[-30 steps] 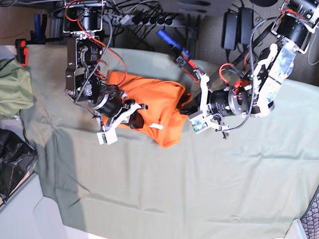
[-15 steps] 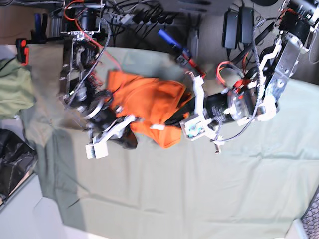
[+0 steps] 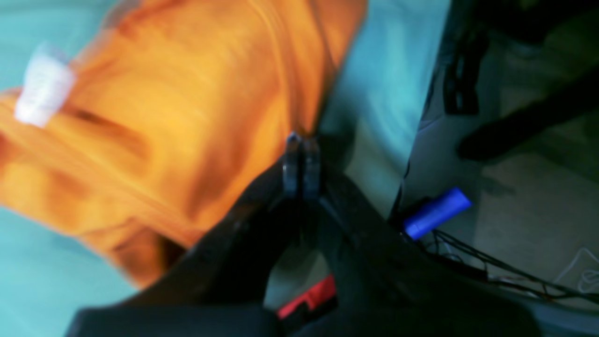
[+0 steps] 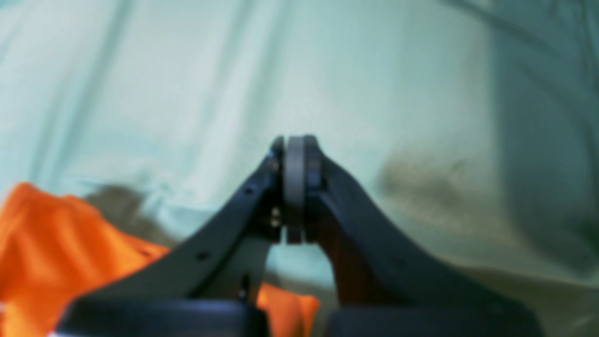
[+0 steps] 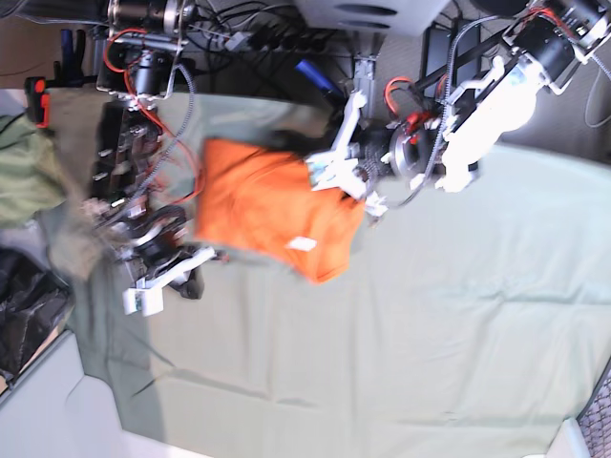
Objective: Fold the T-shirt properly
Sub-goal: 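Fold and square the bundle into a neat rectangle with both grippers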
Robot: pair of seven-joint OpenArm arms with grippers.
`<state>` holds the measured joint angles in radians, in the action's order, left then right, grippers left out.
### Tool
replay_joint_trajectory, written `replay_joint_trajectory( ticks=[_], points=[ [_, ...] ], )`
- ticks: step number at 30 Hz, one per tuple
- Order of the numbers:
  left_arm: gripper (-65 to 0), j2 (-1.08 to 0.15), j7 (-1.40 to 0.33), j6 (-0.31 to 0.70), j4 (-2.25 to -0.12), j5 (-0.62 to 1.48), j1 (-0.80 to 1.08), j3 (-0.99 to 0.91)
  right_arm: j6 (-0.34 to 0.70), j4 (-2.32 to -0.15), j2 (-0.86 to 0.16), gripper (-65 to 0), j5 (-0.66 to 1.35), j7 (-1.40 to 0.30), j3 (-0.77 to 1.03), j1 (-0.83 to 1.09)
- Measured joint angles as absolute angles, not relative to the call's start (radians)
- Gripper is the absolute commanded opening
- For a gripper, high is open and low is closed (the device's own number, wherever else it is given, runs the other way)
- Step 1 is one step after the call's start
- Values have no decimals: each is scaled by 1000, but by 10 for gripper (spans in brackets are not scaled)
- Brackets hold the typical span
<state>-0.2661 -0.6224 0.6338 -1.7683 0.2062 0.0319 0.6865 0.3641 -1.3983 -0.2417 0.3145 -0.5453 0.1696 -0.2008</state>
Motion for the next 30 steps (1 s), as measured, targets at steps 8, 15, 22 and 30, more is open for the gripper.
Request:
replay_joint_trajectory(
  ticks=[8,15,22,30],
  points=[
    [-650,-266,-560,632,-1672,134,16,683,367,-1279,-246,-650,231,-498,19,-236],
    [-650,-266,-533,628,-1573,119,-54,684,368,-1277,-247,-650,242,-536,1,-233],
    [-650,-332,-515,625,-1534,123,-131,687,368,-1281,-247,-650,288,-569,1,-210],
    [-650,-382,-522,598,-1505,97,-209,687,369,-1382,-292,-650,376,-589,2,-110]
  ],
)
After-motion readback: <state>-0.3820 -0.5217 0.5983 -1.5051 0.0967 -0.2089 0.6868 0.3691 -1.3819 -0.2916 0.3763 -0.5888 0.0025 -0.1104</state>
